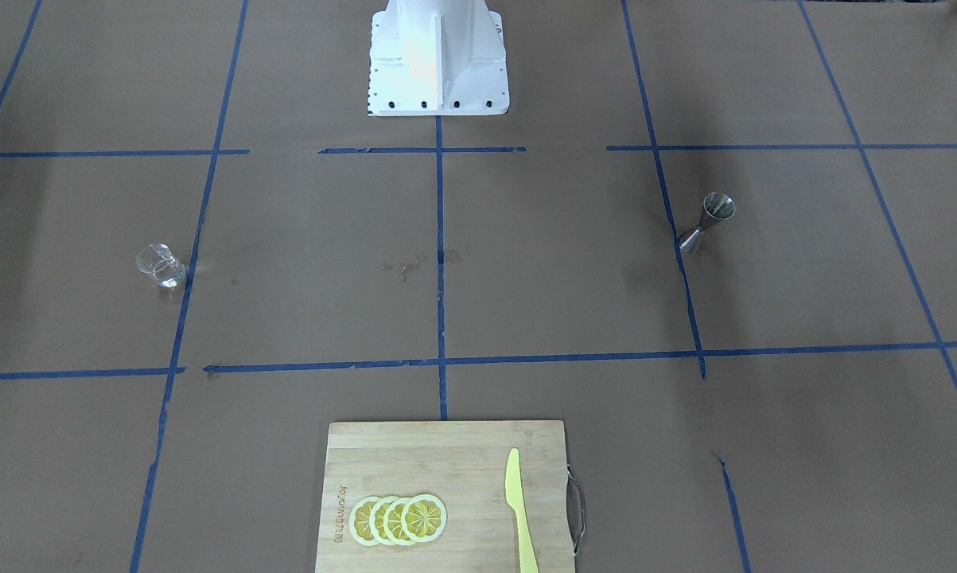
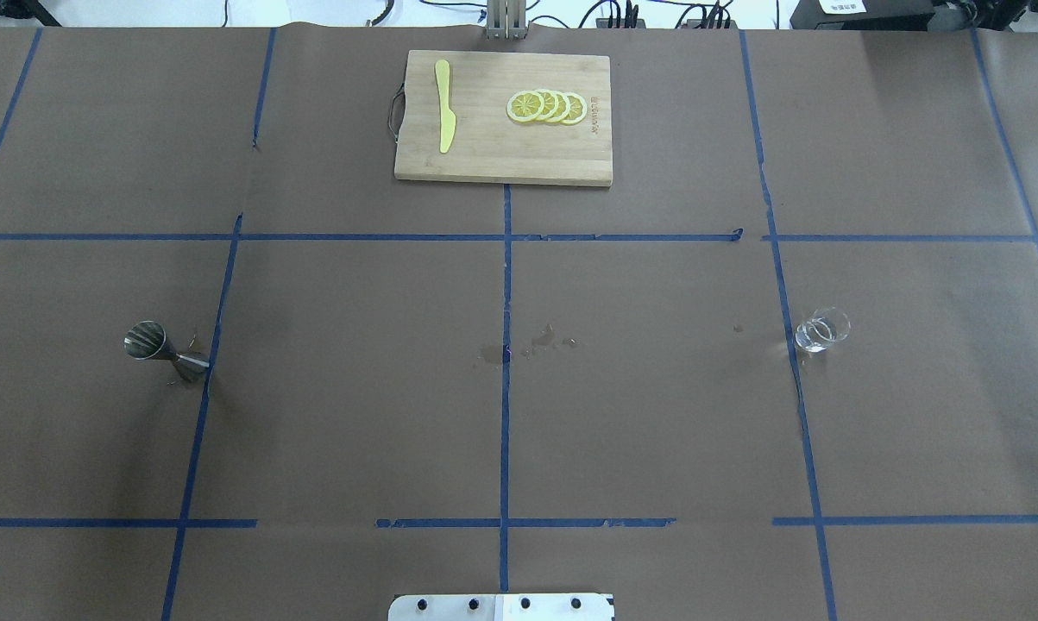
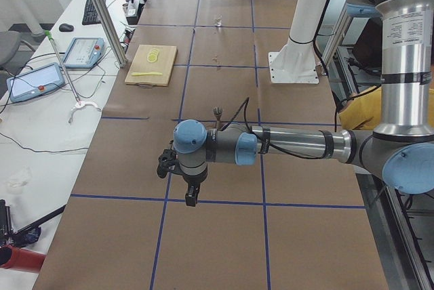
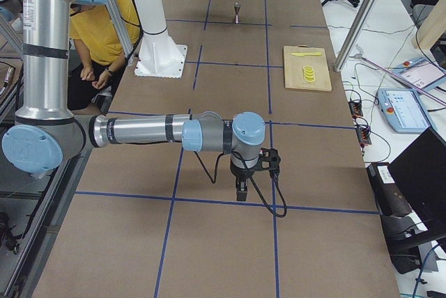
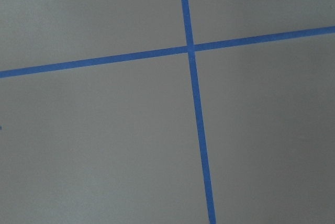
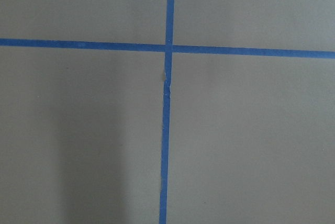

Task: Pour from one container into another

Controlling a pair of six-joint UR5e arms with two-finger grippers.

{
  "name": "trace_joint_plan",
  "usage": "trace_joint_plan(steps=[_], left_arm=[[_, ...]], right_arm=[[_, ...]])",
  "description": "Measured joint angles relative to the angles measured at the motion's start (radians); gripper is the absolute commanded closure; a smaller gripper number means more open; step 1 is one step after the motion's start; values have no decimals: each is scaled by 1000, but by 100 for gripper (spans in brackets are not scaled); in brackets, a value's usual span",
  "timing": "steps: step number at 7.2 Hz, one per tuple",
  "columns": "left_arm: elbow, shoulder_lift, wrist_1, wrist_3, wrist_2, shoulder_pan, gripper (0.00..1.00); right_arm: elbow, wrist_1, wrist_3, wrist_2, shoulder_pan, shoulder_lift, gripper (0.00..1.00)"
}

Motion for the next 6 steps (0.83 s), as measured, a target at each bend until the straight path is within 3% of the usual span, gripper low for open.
trace_joint_plan(steps=[3, 6], left_arm=[[-4, -8, -11, 2, 0, 0, 0], [3, -8, -106, 5, 3, 1, 0]], right_arm=[[0, -2, 1, 5, -2, 0, 0], [28, 1, 6, 21, -6, 5, 0]])
